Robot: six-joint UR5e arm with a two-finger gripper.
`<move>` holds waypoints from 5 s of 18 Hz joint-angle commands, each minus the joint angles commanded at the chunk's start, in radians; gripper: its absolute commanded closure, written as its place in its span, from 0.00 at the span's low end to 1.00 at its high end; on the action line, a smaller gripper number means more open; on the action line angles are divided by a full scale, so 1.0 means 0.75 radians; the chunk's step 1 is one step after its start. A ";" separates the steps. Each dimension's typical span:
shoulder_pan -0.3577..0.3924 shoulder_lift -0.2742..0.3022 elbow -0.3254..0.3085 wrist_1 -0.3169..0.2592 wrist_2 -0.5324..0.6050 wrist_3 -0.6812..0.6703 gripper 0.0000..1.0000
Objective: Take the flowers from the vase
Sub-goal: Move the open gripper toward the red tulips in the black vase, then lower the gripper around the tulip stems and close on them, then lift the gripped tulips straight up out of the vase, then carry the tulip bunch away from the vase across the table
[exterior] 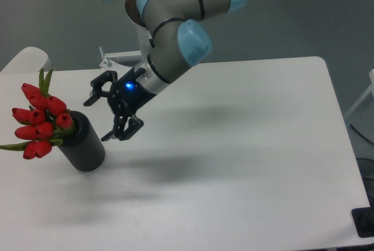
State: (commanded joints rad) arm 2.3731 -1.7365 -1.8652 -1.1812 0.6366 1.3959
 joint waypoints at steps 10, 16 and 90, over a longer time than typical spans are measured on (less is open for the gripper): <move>-0.137 -0.047 -0.027 0.112 -0.045 -0.071 0.00; -0.164 -0.100 -0.029 0.286 -0.115 -0.215 0.04; 0.260 -0.188 0.554 0.319 -0.035 -0.549 1.00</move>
State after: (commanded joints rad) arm 2.5678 -1.8776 -1.4496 -0.9419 0.6102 0.9845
